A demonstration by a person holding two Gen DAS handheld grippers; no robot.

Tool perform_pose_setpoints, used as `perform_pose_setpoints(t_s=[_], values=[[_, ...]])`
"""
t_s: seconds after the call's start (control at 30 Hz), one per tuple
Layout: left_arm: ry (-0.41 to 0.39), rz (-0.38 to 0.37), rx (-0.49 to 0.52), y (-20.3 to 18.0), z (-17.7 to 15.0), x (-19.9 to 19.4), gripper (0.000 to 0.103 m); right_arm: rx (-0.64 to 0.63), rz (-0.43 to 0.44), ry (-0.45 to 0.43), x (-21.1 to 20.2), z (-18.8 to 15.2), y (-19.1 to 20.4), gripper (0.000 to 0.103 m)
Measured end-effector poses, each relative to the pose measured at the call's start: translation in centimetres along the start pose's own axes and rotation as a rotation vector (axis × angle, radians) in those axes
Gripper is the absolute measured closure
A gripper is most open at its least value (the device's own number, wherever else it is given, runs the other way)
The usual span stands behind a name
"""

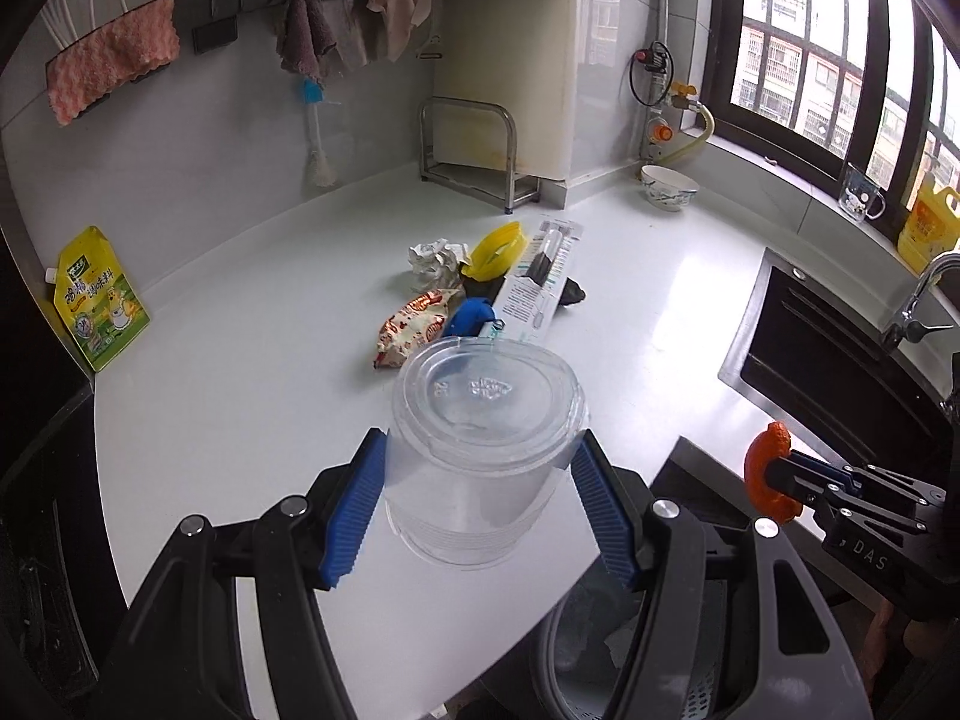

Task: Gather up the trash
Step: 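Carry the cup and peel over the wastebasket and open both tools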

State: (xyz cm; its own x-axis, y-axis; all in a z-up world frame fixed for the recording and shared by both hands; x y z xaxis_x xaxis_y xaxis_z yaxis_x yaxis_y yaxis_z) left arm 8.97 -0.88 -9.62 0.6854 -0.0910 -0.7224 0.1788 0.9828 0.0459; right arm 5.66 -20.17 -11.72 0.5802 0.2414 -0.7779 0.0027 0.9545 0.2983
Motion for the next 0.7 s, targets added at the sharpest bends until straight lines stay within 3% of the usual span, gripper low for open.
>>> perform_pose_setpoints(t_s=[0.37,0.7], values=[[0.056,-0.068,0.075,-8.3,-6.1,-2.7,0.042,0.015,-0.008,0.032,-4.3,-6.2,-4.0,0.085],[0.179,-0.117,0.123,-12.5,-10.8,-0.4,0.042,0.034,0.004,0.110,-4.1,-10.9,-6.0,0.085]])
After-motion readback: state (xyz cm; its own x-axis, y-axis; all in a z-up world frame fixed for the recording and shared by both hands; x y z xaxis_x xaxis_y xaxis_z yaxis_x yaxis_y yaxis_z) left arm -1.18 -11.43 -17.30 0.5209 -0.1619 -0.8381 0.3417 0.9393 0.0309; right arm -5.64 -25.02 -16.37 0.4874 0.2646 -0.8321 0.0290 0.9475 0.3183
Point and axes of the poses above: each gripper's, at about its wrist camera, not at the fingertips, and x roughly the way its jaws point, y to its left, z to its top, the point moved 2 cm from there along x, roughly the way its jaws point, and after that the axes turned 4 degrees about z, right-handed, at the moved point
